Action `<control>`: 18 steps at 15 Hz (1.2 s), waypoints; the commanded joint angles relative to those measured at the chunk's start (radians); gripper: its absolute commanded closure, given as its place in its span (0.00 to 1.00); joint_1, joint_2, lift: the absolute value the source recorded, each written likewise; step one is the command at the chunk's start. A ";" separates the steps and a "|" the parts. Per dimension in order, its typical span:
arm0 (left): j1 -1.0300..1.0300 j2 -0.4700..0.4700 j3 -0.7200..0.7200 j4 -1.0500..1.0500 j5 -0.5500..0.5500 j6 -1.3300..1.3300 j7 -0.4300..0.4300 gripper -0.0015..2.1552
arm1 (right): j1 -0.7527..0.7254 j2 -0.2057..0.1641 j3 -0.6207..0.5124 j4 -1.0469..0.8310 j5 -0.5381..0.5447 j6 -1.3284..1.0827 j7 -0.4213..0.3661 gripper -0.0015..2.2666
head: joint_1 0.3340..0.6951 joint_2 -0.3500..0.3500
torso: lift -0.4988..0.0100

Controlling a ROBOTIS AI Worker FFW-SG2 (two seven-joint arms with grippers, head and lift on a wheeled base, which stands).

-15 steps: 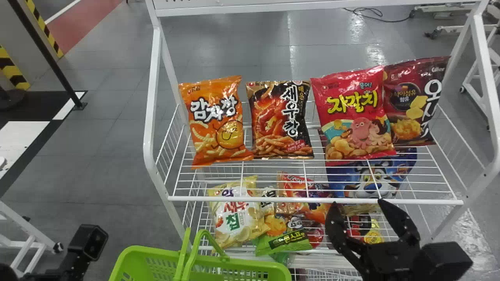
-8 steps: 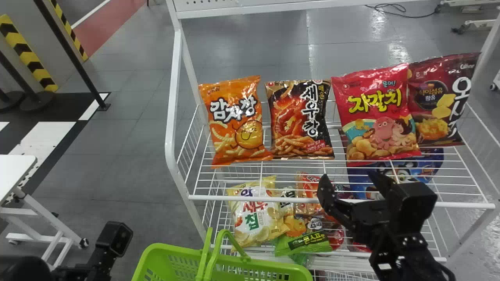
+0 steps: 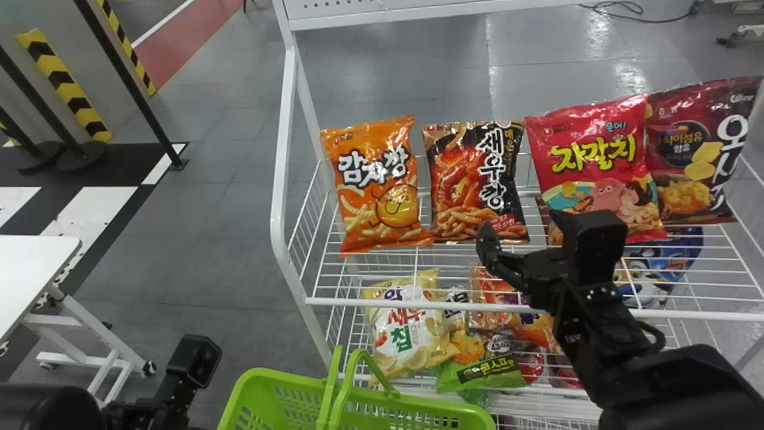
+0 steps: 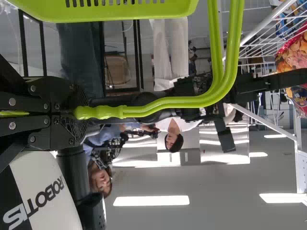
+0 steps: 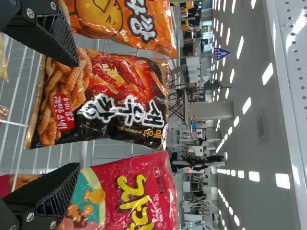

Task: Hold basket handle with left hand then pick spicy shrimp crackers with right hand and place into basket

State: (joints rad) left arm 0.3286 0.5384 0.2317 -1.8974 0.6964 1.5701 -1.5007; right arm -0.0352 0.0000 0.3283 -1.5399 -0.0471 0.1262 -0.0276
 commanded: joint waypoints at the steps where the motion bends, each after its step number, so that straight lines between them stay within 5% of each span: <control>1: 0.001 0.000 0.001 0.000 0.000 0.001 0.000 0.99 | -0.068 0.001 0.017 0.069 -0.013 0.008 0.000 0.02 | 1.00 0.80 | 0.97; 18: -0.092 0.006 -0.080 0.031 -0.018 0.001 -0.013 0.99 | -0.319 0.001 0.075 0.406 -0.034 -0.041 0.081 0.05 | 1.00 0.82 | 0.97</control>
State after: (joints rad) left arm 0.2576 0.5432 0.1744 -1.8768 0.6800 1.5701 -1.5122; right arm -0.3415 0.0000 0.4061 -1.1472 -0.0816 0.0867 0.0499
